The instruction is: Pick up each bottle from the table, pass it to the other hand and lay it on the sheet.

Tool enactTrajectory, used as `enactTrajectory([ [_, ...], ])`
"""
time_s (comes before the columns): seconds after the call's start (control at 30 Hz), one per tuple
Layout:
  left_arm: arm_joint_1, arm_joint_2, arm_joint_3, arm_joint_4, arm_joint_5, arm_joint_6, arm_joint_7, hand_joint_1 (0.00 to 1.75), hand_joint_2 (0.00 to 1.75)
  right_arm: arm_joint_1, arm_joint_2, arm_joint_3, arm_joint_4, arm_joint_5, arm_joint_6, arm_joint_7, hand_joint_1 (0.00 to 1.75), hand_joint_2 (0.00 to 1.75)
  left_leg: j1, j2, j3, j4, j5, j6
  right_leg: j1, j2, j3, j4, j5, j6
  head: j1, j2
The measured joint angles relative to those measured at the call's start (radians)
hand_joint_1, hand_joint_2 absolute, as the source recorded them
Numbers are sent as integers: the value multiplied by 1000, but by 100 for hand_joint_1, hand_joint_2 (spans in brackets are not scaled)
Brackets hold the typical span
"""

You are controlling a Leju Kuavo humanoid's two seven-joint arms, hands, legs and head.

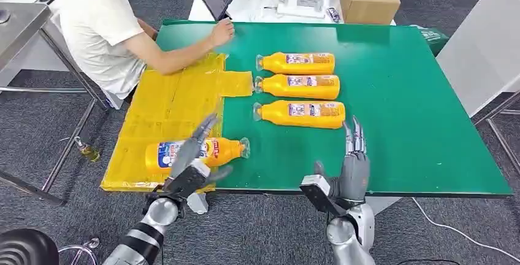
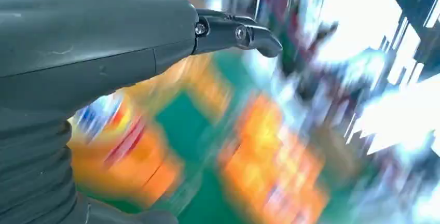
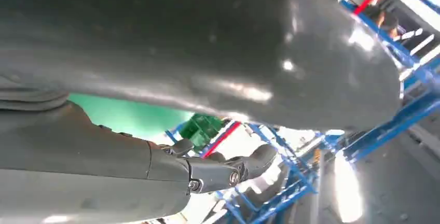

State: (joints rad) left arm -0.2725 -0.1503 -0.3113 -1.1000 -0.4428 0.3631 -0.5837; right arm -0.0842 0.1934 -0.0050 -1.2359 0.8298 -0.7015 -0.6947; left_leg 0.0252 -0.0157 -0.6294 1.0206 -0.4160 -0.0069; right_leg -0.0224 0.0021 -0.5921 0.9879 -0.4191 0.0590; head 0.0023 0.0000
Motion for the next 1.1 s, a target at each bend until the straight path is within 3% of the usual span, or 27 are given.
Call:
enactTrajectory([
  [0.07, 34, -23, -14, -93, 26, 193, -55, 0, 175, -17, -2, -10, 56, 77, 0, 10, 0, 0, 0, 0, -1, 0, 0, 0, 0, 0, 0, 0, 0, 0, 0, 0],
  [0.1, 50, -31, -17, -121, 27, 241, -74, 0, 175, -25, -4, -14, 74, 112, 0, 27, 0, 175, 0, -1, -1, 0, 0, 0, 0, 0, 0, 0, 0, 0, 0, 0],
  [0.17, 87, -66, -16, -219, 13, 324, -111, 0, 175, -49, -15, -31, 132, 227, 0, 61, 0, 175, -1, -2, -2, 0, 0, 0, -1, -1, -1, 0, 0, 0, 0, 0],
  [0.33, 168, -130, -9, -383, -29, 337, -117, 0, 175, -132, -64, -74, 243, 367, 0, 123, 0, 175, -2, -1, -2, 0, 0, 1, -2, -1, -1, 0, 0, 1, 1, 0],
  [0.67, 221, -131, -41, -451, 19, 336, -118, 0, 175, -297, -194, -47, 480, 445, 0, 246, 0, 175, -2, -1, -2, 0, 1, 1, -1, -1, -1, 0, 0, 1, 0, 0],
  [1.1, 217, -129, -64, -453, 25, 336, -118, 0, 175, -448, -273, 43, 693, 459, 43, 327, 0, 175, -2, -1, -3, 0, 1, 2, -1, -1, -1, 0, 0, 1, 0, 0],
])
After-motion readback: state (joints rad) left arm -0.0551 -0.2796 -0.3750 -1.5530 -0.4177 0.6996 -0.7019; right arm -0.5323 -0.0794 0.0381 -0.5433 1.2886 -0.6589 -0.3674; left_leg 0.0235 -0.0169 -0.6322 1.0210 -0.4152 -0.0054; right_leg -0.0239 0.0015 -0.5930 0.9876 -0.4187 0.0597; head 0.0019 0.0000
